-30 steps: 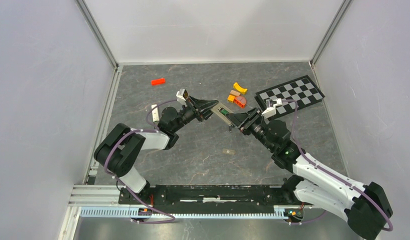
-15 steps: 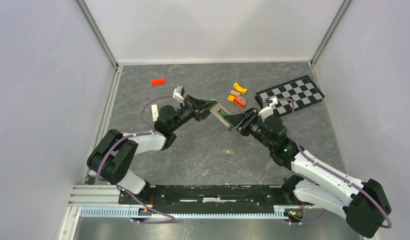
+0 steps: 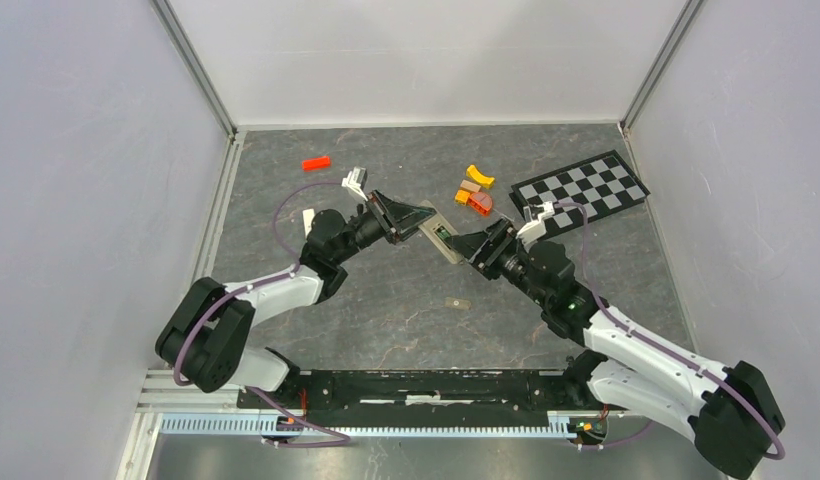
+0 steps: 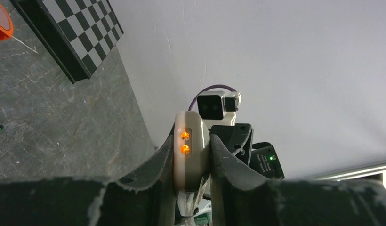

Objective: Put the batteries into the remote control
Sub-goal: Load the battery into the remote control, then place the remote control at the center of the board.

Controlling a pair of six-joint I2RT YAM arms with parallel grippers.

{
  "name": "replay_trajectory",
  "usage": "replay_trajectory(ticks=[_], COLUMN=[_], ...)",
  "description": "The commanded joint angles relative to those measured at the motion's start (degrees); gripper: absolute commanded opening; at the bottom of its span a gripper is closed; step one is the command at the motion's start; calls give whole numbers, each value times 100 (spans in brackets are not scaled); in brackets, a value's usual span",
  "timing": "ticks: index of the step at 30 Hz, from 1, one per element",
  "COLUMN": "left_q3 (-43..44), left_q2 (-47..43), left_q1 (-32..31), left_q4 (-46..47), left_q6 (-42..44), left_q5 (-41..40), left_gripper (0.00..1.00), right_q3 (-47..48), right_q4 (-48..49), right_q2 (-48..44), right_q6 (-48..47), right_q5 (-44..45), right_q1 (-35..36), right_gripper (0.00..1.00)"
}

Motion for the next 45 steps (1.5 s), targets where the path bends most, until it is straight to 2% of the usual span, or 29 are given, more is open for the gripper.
replay_trajectory(ticks=[1, 6, 12, 14, 18, 20, 22, 26, 29, 32, 37, 41, 45], left_q3=[255, 199, 169, 173, 198, 202, 182, 59, -155, -464, -887, -1087, -1117], left_q2=[-241, -212, -288, -299, -342, -388, -457, -687, -886, -1060, -1322, -1252, -914], left_q1=[-14, 45, 70, 76, 75, 75, 75, 85, 96, 120, 129, 128, 128], left_q4=[200, 247, 150, 140, 203, 187, 60, -614, -977, -1093, -1758, -2107, -2340], left_q6=[336, 327, 427, 435, 457, 498, 614, 1108, 1537, 1884, 2343, 2316, 2269], left_q5=[380, 500, 582, 617, 710, 743, 741, 597, 460, 375, -44, -419, -731], left_gripper=[2, 2, 2, 2, 2, 2, 2, 2, 2, 2, 2, 4, 7], right_q3=[-169, -276, -187, -103, 113, 175, 181, 221, 248, 253, 523, 574, 586], right_q4=[125, 400, 403, 267, -292, -473, -438, -74, 96, 88, -975, -1721, -2242], right_q2=[-281, -444, -372, -260, 17, 137, 180, -17, -291, -519, -584, -360, 124], right_q6=[-660, -984, -1258, -1346, -1588, -1685, -1773, -2172, -2551, -2953, -3562, -3804, -4051], right_q5=[-74, -394, -529, -562, -510, -488, -519, -664, -807, -1033, -890, -484, -458], right_q1=[-50, -70, -72, -70, -70, -70, -70, -70, -78, -88, -97, -96, -96], right_gripper=[78, 84, 83, 79, 62, 58, 60, 81, 86, 87, 87, 85, 81])
